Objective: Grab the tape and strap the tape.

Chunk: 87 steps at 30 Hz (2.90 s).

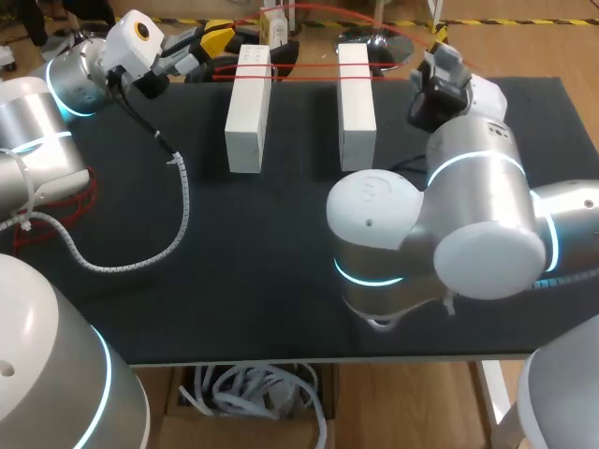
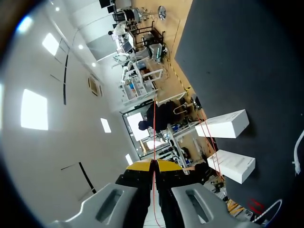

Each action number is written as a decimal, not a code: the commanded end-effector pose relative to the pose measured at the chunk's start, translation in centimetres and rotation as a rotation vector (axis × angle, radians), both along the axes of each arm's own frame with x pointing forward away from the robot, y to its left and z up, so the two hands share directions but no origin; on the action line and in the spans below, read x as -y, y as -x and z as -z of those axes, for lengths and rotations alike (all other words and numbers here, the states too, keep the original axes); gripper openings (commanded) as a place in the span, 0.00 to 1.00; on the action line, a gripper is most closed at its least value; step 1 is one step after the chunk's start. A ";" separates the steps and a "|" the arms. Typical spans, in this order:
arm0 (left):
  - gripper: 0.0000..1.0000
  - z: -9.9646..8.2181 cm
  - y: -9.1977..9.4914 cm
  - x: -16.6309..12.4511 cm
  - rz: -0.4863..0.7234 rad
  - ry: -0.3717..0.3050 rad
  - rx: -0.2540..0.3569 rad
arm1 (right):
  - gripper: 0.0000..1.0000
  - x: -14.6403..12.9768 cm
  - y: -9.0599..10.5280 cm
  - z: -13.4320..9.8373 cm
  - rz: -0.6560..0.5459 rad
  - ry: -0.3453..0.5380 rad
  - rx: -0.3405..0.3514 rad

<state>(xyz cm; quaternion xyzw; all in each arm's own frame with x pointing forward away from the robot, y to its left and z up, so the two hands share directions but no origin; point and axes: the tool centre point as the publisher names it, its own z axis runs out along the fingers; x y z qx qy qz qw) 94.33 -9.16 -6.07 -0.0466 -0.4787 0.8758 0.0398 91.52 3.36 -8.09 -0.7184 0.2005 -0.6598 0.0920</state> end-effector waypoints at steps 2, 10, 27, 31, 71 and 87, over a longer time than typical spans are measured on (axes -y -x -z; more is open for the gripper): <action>0.00 0.0 0.1 0.0 -0.002 0.001 0.000 | 0.00 0.6 -0.1 -0.6 -0.014 0.000 -0.019; 0.00 0.2 0.0 0.1 0.011 -0.205 -0.019 | 0.00 0.6 -0.1 -0.6 -0.014 0.000 -0.019; 0.00 0.7 -0.6 0.7 -0.044 -0.968 -0.054 | 0.00 0.6 -0.1 -0.6 -0.014 0.000 -0.019; 0.00 0.7 -0.6 0.7 -0.044 -0.968 -0.054 | 0.00 0.6 -0.1 -0.6 -0.014 0.000 -0.019; 0.00 -1.1 -0.2 2.0 0.030 -1.445 0.083 | 0.00 0.6 -0.1 -0.6 -0.014 0.000 -0.019; 0.00 -1.1 -0.2 2.0 0.030 -1.445 0.083 | 0.00 0.6 -0.1 -0.6 -0.014 0.000 -0.019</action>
